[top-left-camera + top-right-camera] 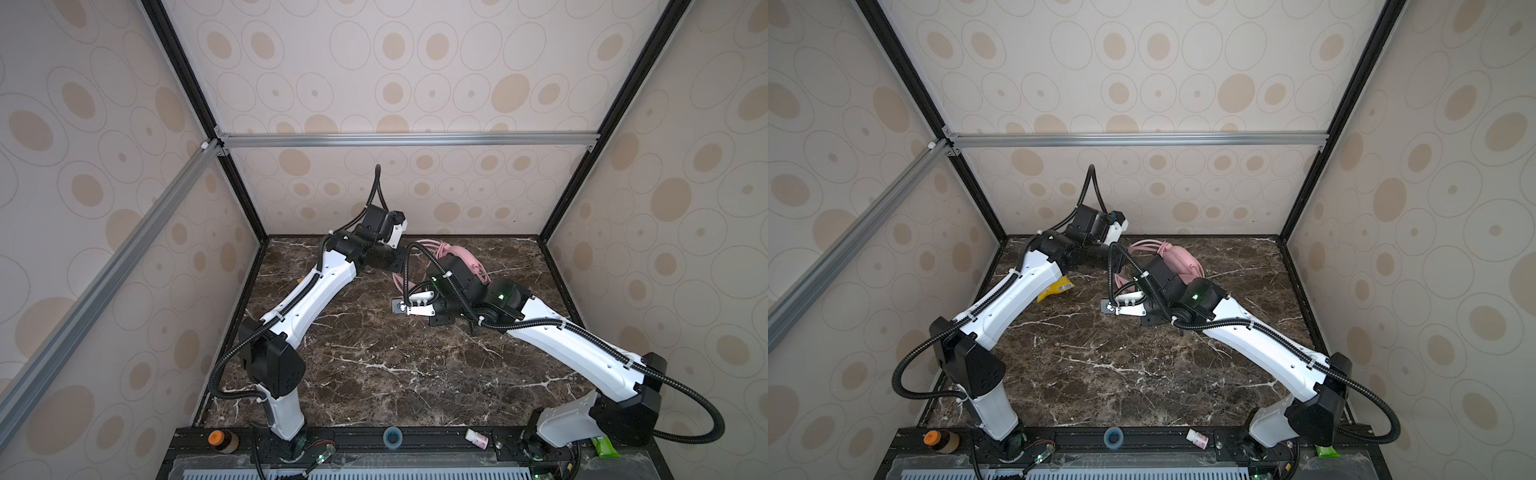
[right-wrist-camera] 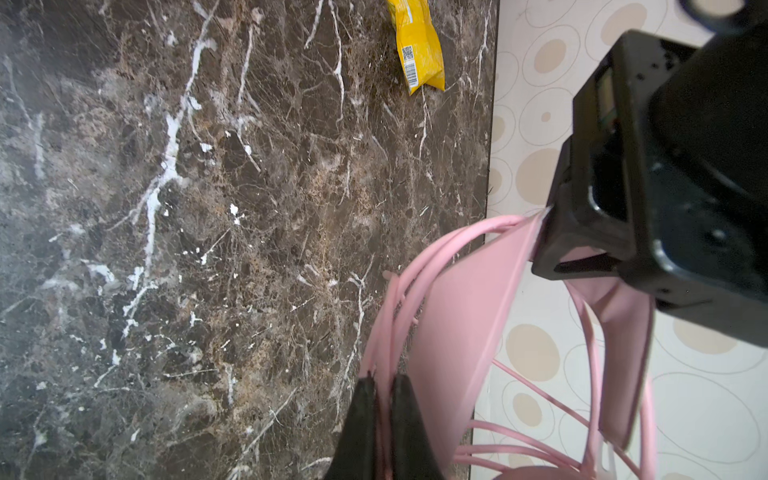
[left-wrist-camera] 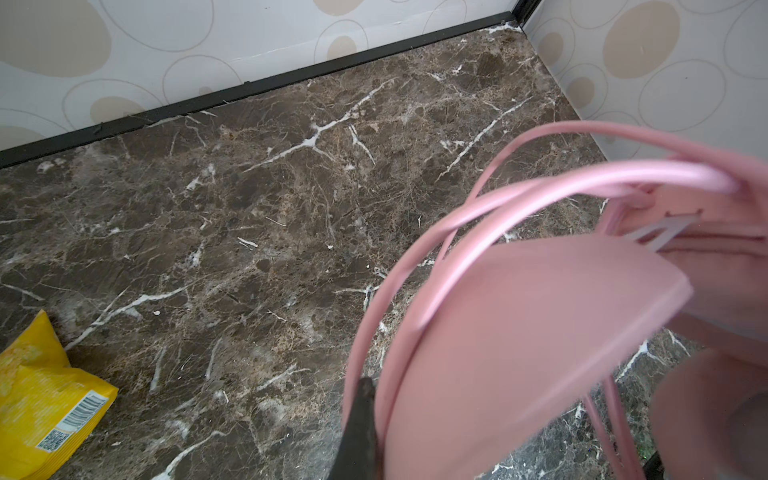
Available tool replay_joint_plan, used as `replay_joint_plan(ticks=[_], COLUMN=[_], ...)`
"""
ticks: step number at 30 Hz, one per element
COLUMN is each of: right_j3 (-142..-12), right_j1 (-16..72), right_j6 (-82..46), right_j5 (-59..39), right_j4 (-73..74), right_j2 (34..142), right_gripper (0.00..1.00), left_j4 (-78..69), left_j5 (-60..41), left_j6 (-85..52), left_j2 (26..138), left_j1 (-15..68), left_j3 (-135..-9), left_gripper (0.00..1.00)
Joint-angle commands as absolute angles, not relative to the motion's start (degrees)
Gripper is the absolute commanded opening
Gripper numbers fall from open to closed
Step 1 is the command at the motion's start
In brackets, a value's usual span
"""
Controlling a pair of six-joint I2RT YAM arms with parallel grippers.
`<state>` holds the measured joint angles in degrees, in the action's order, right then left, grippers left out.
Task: Wrap the headphones
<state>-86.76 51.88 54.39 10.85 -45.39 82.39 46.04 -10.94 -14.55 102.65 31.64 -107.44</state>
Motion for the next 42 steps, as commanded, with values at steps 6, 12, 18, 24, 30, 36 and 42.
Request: replay_joint_plan(ticks=[6, 12, 18, 24, 30, 36, 42], right_j3=[-87.62, -88.28, -91.14, -89.33, -87.39, -87.80, -87.89], right_j1=[55.04, 55.20, 55.03, 55.03, 55.15, 55.22, 56.12], right_j6=[59.22, 56.04, 46.89, 42.08, 39.62, 38.94, 40.08], right_j5=[13.57, 12.08, 6.95, 3.61, 2.16, 0.29, 0.27], right_j4=[-51.67, -51.68, -53.88, -53.39, -52.69, -52.98, -52.56], right_j2=[81.83, 83.24, 85.47, 84.49, 82.72, 82.42, 82.38], right_gripper=[0.00, 0.03, 0.01, 0.04, 0.06, 0.08, 0.11], left_j4=[43.81, 41.57, 36.02, 35.24, 34.40, 34.85, 34.14], left_j5=[-6.94, -8.50, -10.69, -8.18, -3.64, -4.16, -4.75], left_j6=[-12.92, -12.65, -11.89, -11.51, -8.40, -7.56, -8.00], left_j2=[103.75, 102.58, 98.50, 96.59, 93.53, 92.77, 91.70], left_j1=[30.06, 29.99, 30.10, 30.18, 30.50, 30.64, 31.25], left_j3=[-110.22, -108.90, -105.32, -104.02, -103.08, -103.08, -101.28], left_gripper=[0.00, 0.00, 0.00, 0.00, 0.00, 0.00, 0.00])
